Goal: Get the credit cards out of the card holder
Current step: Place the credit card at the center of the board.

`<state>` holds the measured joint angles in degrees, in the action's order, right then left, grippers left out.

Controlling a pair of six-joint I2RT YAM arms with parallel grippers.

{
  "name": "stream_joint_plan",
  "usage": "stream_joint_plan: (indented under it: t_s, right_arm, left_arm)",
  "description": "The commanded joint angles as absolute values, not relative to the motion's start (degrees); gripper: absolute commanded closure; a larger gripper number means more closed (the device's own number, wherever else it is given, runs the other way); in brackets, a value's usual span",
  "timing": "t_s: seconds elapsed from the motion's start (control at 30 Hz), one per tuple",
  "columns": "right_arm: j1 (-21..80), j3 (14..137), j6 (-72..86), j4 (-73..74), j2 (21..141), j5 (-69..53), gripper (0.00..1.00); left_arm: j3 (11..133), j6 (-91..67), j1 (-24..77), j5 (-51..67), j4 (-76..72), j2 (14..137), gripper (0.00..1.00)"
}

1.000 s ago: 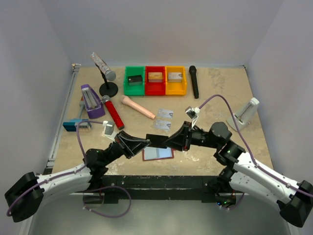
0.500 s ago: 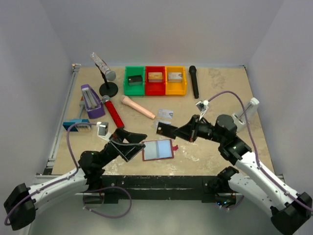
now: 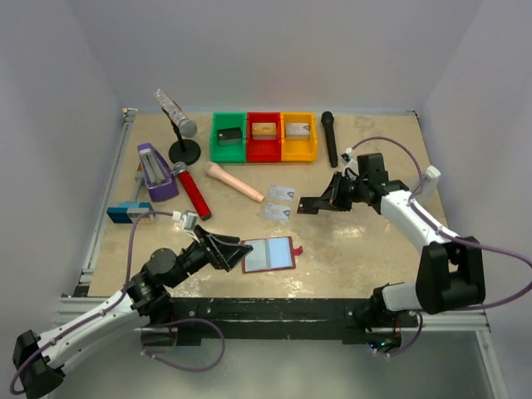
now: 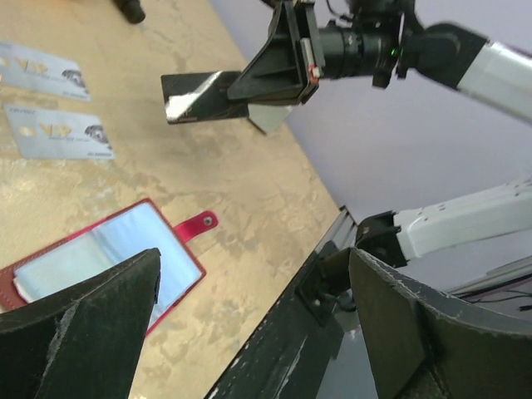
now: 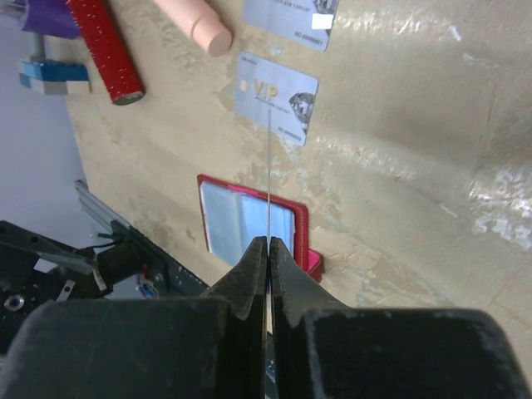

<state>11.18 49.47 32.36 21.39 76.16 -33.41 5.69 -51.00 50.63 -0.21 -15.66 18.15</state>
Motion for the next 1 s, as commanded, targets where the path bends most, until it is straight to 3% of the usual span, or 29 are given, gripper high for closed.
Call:
stream_joint_plan:
  t_s: [0.0, 0.4, 0.97]
  right_arm:
    - [10.46, 56.33, 26.37, 26.36, 80.50, -30.50, 1.00]
    - [9.23, 64.86, 26.10, 28.83, 94.30, -27.16, 1.00]
    - [8.88, 71.80, 26.19, 31.55, 103.62, -29.61, 1.00]
  left_arm:
    - [8.09, -48.34, 50.45, 1.58, -10.20, 18.72, 0.00]
    - [6.24, -48.87, 50.36, 1.49, -10.19, 17.40, 0.01]
    - [6.24, -48.08, 50.36, 1.67, -11.34, 20.56, 0.00]
